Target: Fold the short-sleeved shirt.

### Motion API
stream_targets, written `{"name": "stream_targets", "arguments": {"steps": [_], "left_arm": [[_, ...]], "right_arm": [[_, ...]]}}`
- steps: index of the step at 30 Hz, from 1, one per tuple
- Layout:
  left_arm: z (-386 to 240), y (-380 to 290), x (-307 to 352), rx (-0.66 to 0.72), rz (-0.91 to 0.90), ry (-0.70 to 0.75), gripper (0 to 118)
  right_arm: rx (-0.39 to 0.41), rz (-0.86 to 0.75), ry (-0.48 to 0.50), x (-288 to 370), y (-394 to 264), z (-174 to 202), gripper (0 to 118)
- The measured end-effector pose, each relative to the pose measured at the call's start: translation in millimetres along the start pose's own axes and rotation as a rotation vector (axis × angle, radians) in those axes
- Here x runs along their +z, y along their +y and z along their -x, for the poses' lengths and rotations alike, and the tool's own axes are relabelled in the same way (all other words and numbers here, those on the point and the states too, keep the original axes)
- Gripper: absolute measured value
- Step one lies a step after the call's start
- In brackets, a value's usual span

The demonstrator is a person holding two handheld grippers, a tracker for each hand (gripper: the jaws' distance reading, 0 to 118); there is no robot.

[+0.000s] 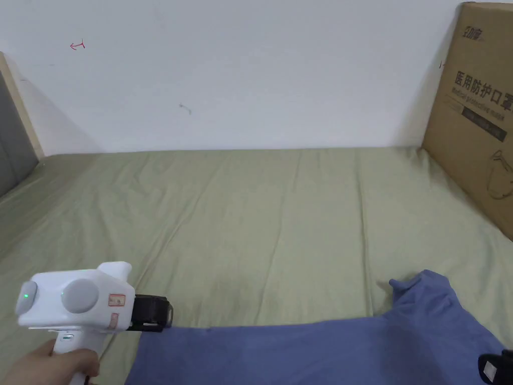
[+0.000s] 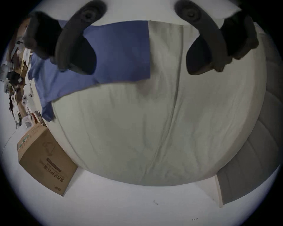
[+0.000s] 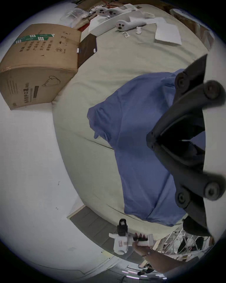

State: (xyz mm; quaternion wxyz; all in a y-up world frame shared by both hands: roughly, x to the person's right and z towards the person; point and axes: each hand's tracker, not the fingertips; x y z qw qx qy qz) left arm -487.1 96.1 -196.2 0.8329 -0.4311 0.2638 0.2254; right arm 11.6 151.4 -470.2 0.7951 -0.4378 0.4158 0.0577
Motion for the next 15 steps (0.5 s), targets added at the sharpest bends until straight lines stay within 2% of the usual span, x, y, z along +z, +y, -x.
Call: {"name": "stream_targets", "arguments": {"steps": [3, 5, 6, 7, 8, 9, 11, 12, 15], "left_arm": [[8, 7, -45, -0.036, 0.091, 0.022, 116], [3, 2, -64, -0.079, 0.18, 0.036, 104], [-1, -3, -72, -0.1, 0.222, 0.027, 104], [-5, -5, -69, -0.154, 0.194, 0.095, 103], [-4, -4, -58, -0.168, 0.146, 0.056, 100], [-4, -1, -46, -0.159, 0.095, 0.045, 79], [-3, -1, -28, -0.184, 0.037, 0.038, 16], [-4, -1, -18, -0.174, 0.026, -0.039, 1], [-12, 2, 0, -0.186, 0.02, -0.031, 1]], "right_arm": [[-0.016, 0.026, 0.006, -18, -1, -7, 0], [-0.022, 0.05, -0.009, -29, -1, -10, 0], [-0.025, 0.06, -0.011, -34, 0, -12, 0], [-0.03, 0.068, -0.01, -39, 2, -18, 0], [-0.03, 0.074, -0.008, -42, 6, -20, 0], [-0.027, 0.077, -0.007, -45, 12, -23, 0], [-0.01, 0.073, -0.012, -52, 27, -31, 0], [0.002, 0.062, -0.02, -56, 36, -35, 0], [0.011, 0.03, -0.049, -75, 67, -46, 0]]}}
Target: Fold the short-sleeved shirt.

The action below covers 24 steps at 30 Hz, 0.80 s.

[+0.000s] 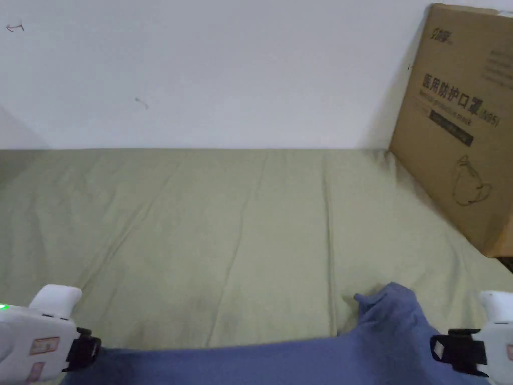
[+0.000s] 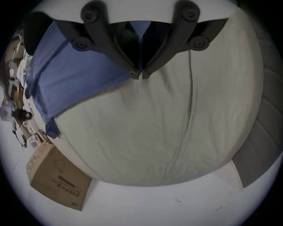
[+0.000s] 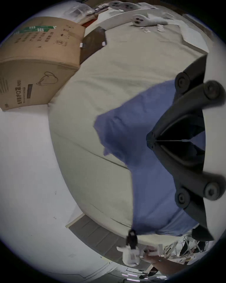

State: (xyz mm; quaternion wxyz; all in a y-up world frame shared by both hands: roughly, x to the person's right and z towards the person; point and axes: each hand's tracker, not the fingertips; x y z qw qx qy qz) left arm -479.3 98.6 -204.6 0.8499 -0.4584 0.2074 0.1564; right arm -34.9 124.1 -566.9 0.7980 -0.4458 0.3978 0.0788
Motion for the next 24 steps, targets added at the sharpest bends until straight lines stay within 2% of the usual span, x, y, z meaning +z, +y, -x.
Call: {"name": "stream_targets", "arguments": {"steps": [1, 2, 3, 4, 5, 8, 11, 12, 13, 14, 15, 17, 18, 20, 24], "left_arm": [[0, 1, 6, -0.004, -0.015, -0.008, 1], [0, 1, 10, -0.002, -0.023, -0.013, 1], [-9, 2, 18, 0.008, -0.025, -0.023, 1], [-9, 3, 22, 0.025, -0.038, -0.044, 1], [-8, 2, 26, 0.035, -0.05, -0.063, 1], [-9, 3, 35, 0.051, -0.058, -0.07, 1], [-10, 2, 37, 0.058, -0.048, -0.067, 1], [-10, 1, 36, 0.049, -0.036, -0.064, 1], [-11, -2, 34, 0.041, -0.031, -0.055, 1], [-11, -3, 34, 0.04, -0.027, -0.048, 1], [-10, -3, 35, 0.044, -0.017, -0.049, 1], [-8, -6, 35, 0.06, -0.012, -0.06, 1], [-8, -7, 36, 0.065, -0.014, -0.059, 1], [-7, -8, 41, 0.073, -0.02, -0.062, 1], [-11, -12, 58, 0.084, -0.043, -0.067, 1]], "right_arm": [[-0.004, 0.002, -0.017, -11, 13, -6, 13], [-0.004, 0.005, -0.038, -21, 23, -12, 40], [-0.011, 0.025, -0.081, -37, 33, -21, 87], [-0.036, 0.04, -0.125, -57, 42, -39, 110], [-0.057, 0.056, -0.166, -70, 49, -47, 117], [-0.121, 0.102, -0.198, -100, 66, -61, 117], [-0.11, 0.159, -0.207, -124, 75, -64, 114], [-0.1, 0.203, -0.2, -130, 75, -61, 97], [-0.075, 0.246, -0.198, -134, 76, -59, 56], [-0.039, 0.256, -0.202, -134, 76, -55, 5], [-0.005, 0.268, -0.189, -134, 74, -53, 0], [0.068, 0.231, -0.205, -121, 70, -40, 0], [0.089, 0.216, -0.182, -112, 70, -41, 0], [-0.001, 0.181, -0.09, -87, 71, -45, 0], [-0.082, 0.044, -0.068, -21, 63, -52, 0]]}}
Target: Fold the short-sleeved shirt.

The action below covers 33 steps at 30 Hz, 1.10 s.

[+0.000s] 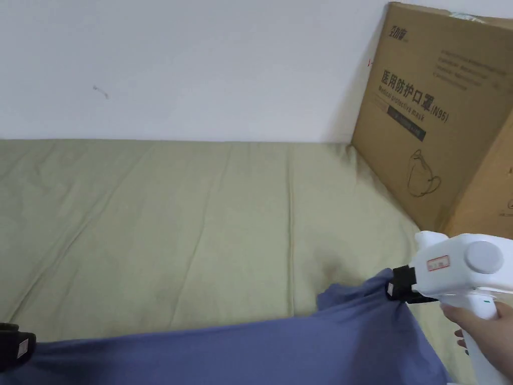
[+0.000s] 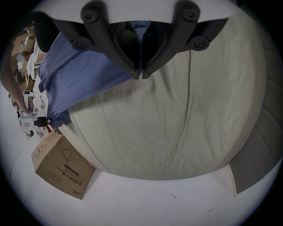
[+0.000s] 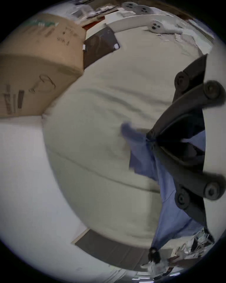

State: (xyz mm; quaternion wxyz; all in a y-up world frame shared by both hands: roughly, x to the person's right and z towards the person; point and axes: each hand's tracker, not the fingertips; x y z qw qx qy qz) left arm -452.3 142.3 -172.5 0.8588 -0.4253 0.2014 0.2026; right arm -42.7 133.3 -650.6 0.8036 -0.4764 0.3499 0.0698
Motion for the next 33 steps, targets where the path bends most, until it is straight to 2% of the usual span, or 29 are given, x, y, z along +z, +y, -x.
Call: {"name": "stream_targets", "arguments": {"steps": [3, 6, 10, 14, 17, 20, 22, 23, 24, 25, 26, 27, 28, 29, 30, 31, 32, 33], "left_arm": [[-5, -9, 23, 0.002, -0.03, -0.01, 1], [-7, -26, 48, 0.009, -0.054, -0.033, 1], [-11, -66, 78, -0.003, -0.07, -0.075, 1], [-18, -117, 87, -0.026, -0.022, -0.09, 1], [-17, -156, 84, -0.017, 0.012, -0.091, 1], [-13, -184, 71, 0.028, 0.096, -0.078, 2], [-17, -197, 63, 0.002, 0.147, -0.041, 3], [-21, -201, 61, -0.021, 0.165, -0.021, 3], [-25, -203, 60, -0.037, 0.169, -0.01, 7], [-28, -202, 61, -0.034, 0.158, -0.009, 16], [-30, -201, 63, -0.031, 0.152, -0.008, 32], [-32, -198, 67, -0.014, 0.133, -0.007, 32], [-31, -195, 72, 0.017, 0.103, -0.007, 38], [-31, -191, 78, 0.038, 0.085, -0.015, 53], [-31, -188, 85, 0.048, 0.065, -0.023, 83], [-33, -184, 94, 0.055, 0.033, -0.033, 101], [-36, -180, 102, 0.054, 0.007, -0.04, 109], [-41, -175, 113, 0.05, -0.037, -0.044, 108]], "right_arm": [[-0.016, -0.027, 0.046, 53, -23, -11, 0], [0.013, -0.045, 0.045, 106, -64, -10, 0], [-0.006, -0.033, 0.05, 142, -130, -25, 0], [-0.002, 0.018, 0.041, 146, -188, -32, 0], [-0.038, 0.055, 0.029, 139, -221, -34, 0], [-0.029, 0.151, -0.051, 121, -244, -36, 1], [-0.042, 0.194, -0.074, 111, -254, -36, 4], [-0.059, 0.209, -0.083, 109, -257, -34, 10], [-0.077, 0.208, -0.078, 100, -253, -45, 26], [-0.08, 0.194, -0.086, 103, -253, -43, 46], [-0.079, 0.184, -0.1, 105, -252, -40, 71], [-0.066, 0.173, -0.117, 109, -251, -37, 71], [-0.047, 0.154, -0.14, 115, -247, -39, 78], [-0.026, 0.128, -0.16, 121, -246, -36, 91], [-0.002, 0.105, -0.169, 128, -243, -32, 109], [0.018, 0.075, -0.169, 139, -241, -26, 114], [0.033, 0.036, -0.172, 149, -240, -21, 115], [0.047, 0.0, -0.178, 158, -236, -12, 115]]}}
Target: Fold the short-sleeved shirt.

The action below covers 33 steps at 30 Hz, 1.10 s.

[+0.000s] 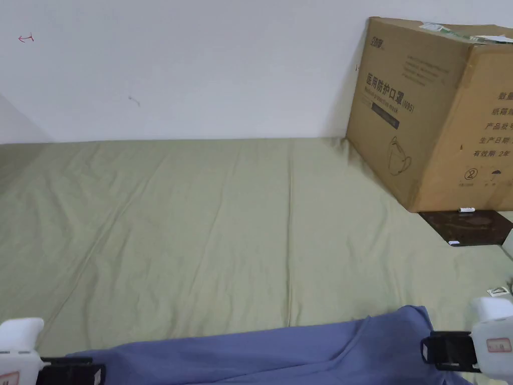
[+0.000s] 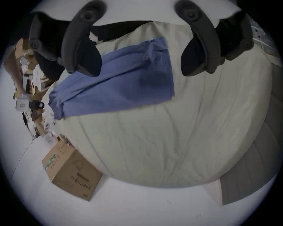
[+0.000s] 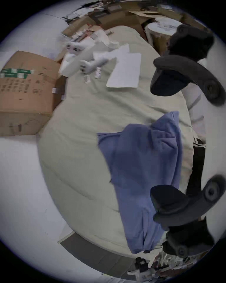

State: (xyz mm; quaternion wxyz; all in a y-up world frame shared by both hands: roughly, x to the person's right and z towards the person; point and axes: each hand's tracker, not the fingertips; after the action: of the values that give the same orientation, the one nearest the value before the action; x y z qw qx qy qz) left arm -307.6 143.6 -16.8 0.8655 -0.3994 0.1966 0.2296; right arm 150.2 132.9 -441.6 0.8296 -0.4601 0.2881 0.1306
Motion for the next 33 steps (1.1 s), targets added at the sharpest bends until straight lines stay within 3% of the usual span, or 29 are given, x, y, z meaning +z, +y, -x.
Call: {"name": "stream_targets", "arguments": {"steps": [1, 4, 8, 9, 10, 11, 12, 18, 23, 26, 29, 30, 31, 33], "left_arm": [[-6, 4, 8, 0.002, -0.029, -0.002, 108], [-30, 14, 25, 0.004, -0.136, 0.001, 108], [-72, 22, 25, -0.033, -0.211, 0.087, 106], [-81, 24, 23, -0.038, -0.214, 0.112, 91], [-87, 24, 17, -0.035, -0.222, 0.114, 67], [-92, 24, 15, -0.032, -0.226, 0.104, 30], [-96, 24, 10, -0.025, -0.229, 0.096, 0], [-102, 18, -6, 0.015, -0.244, 0.105, 0], [-75, 20, -4, 0.04, -0.206, 0.1, 0], [-26, 20, 3, 0.175, -0.162, -0.039, 0], [43, 8, 1, 0.372, -0.122, -0.311, 2], [66, 1, -1, 0.422, -0.124, -0.389, 14], [85, -7, -3, 0.439, -0.146, -0.375, 33], [111, -16, -10, 0.488, -0.132, -0.36, 87]], "right_arm": [[-0.003, -0.027, -0.029, 10, 3, 8, 115], [-0.013, -0.104, 0.058, 32, 11, 39, 115], [0.159, -0.215, 0.041, 44, 13, 109, 109], [0.186, -0.235, 0.041, 44, 13, 123, 91], [0.196, -0.244, 0.059, 44, 15, 136, 62], [0.189, -0.245, 0.057, 34, 15, 140, 21], [0.181, -0.252, 0.053, 31, 15, 150, 0], [0.136, -0.225, 0.084, 14, 7, 165, 0], [0.157, -0.229, 0.022, 18, 7, 162, 0], [0.119, -0.219, 0.055, 15, 7, 154, 0], [0.108, -0.191, 0.08, 14, 6, 153, 0], [0.113, -0.185, 0.077, 15, 5, 155, 0], [0.119, -0.176, 0.078, 15, 5, 156, 0], [0.104, -0.124, 0.12, 12, 4, 155, 0]]}}
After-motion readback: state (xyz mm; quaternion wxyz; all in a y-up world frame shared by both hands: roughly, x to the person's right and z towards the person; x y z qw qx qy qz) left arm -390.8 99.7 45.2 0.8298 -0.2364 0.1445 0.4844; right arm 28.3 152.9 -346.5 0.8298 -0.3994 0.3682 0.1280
